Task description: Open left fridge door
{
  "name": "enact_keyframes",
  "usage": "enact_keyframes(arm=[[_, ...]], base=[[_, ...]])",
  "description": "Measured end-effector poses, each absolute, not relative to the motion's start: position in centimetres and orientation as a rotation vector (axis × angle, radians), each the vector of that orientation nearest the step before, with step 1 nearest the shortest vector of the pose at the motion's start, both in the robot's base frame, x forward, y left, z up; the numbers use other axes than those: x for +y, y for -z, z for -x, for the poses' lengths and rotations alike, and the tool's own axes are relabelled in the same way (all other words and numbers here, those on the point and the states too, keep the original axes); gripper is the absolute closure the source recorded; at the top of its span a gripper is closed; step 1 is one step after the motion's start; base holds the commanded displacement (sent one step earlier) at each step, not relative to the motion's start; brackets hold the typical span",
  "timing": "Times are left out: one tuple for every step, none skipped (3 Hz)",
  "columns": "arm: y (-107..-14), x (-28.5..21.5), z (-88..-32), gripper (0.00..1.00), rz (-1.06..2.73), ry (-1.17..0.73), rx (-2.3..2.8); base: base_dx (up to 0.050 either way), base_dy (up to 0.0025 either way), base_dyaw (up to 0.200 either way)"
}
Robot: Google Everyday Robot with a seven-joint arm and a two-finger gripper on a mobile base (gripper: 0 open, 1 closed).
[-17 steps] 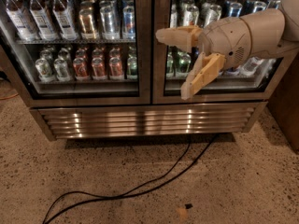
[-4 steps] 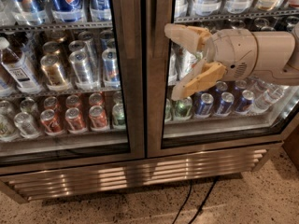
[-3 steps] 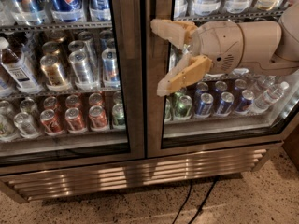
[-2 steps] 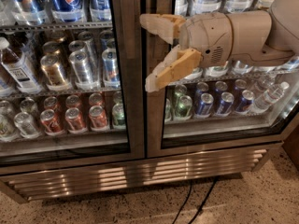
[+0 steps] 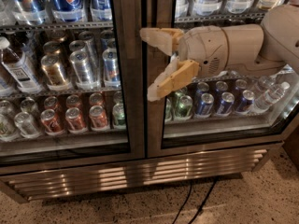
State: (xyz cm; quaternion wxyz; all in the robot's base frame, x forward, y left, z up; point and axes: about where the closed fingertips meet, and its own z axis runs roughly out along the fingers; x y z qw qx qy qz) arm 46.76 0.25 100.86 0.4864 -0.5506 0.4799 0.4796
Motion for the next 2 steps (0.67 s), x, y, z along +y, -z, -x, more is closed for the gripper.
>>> enact_keyframes(arm=[[-99.43, 0.15, -46.84, 0.0, 1.331, -1.204, 1.183], [-99.02, 0.13, -46.87, 0.0, 1.328, -1.215, 1.188]], base=[[0.0, 0.0, 0.0], [0.0, 0.0, 0.0]])
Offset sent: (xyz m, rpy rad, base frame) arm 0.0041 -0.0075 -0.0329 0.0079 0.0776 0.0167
